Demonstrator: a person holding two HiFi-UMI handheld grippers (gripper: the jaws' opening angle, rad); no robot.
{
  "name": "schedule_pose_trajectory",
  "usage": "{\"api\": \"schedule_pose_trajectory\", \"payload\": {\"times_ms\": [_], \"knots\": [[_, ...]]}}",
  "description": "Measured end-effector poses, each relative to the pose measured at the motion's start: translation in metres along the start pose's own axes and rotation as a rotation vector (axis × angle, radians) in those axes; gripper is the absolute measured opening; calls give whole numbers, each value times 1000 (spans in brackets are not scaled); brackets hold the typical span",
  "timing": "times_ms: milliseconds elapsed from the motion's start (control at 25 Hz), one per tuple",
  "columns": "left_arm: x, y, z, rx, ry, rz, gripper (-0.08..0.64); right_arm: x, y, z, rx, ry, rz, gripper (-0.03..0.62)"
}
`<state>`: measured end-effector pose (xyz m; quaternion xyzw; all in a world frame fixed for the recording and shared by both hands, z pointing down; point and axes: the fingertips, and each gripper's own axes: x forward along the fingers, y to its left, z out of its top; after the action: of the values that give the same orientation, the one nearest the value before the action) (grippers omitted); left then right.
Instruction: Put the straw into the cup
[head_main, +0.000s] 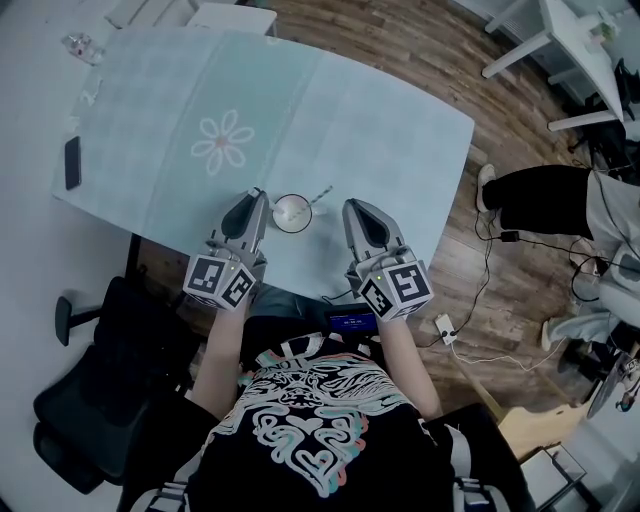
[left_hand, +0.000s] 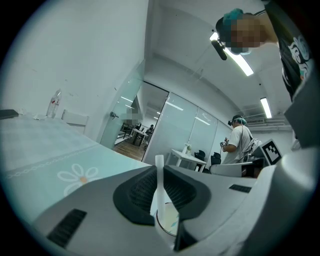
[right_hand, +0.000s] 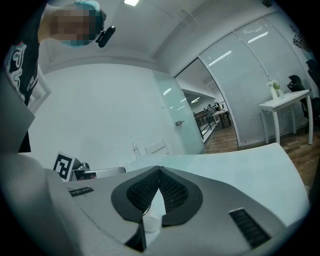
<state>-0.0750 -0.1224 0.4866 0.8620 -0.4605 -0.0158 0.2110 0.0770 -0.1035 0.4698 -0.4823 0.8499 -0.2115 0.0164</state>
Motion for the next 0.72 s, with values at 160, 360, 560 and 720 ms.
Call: {"api": "schedule_pose_trajectory", "payload": {"times_ms": [160, 360, 560, 720], "knots": [[2, 1, -3, 1, 6, -5, 54, 3, 2, -3, -3, 9, 6, 15], [4, 0, -7, 1, 6, -14, 54, 5, 2, -8, -4, 22, 11, 15], [5, 2, -12, -12, -1, -23, 54, 5, -1, -12, -1, 34, 7, 15], [7, 2, -15, -15, -3, -29, 54, 6, -4, -14, -2, 40, 8, 15]]}}
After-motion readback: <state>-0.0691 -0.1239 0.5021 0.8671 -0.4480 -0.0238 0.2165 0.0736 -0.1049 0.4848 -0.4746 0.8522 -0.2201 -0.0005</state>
